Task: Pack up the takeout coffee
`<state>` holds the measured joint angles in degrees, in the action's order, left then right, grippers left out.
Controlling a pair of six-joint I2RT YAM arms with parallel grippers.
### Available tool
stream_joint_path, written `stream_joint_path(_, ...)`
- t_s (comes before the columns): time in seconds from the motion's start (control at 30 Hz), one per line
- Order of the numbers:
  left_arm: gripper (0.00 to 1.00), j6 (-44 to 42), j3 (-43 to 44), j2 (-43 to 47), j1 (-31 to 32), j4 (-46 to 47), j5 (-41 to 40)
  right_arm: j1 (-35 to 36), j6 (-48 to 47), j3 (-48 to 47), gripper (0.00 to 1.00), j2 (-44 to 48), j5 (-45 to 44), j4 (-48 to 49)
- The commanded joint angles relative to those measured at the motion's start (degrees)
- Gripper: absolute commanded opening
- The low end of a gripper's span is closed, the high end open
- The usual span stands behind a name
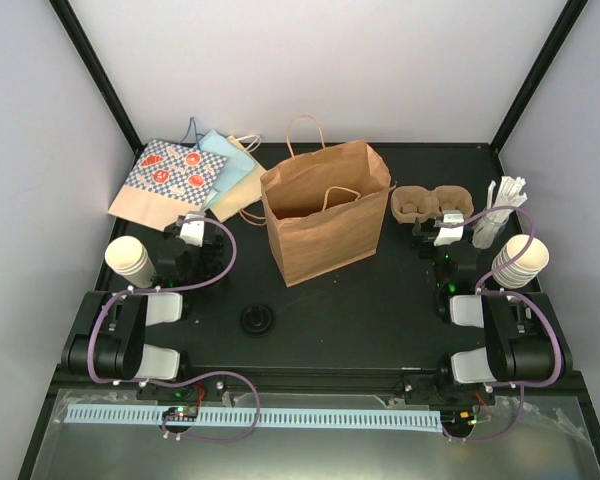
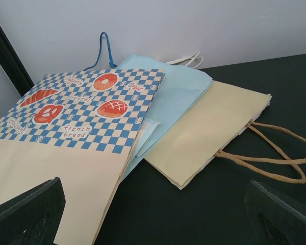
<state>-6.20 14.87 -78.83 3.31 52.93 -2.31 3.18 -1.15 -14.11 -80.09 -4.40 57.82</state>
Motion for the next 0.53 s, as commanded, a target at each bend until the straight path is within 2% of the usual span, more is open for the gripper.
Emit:
stream_joint_path(0.0, 0.99, 0.9, 2.5, -0.5, -0.6, 1.3, 0.3, -0.3, 0.3, -1.0, 1.00, -0.1, -1.3, 2.5)
stream_joint_path(0.5, 0.99, 1.0, 2.5, -0.4, -0.6, 1.2, 0.3, -0.3, 0.3, -1.2, 1.00, -0.1, -1.1, 2.2)
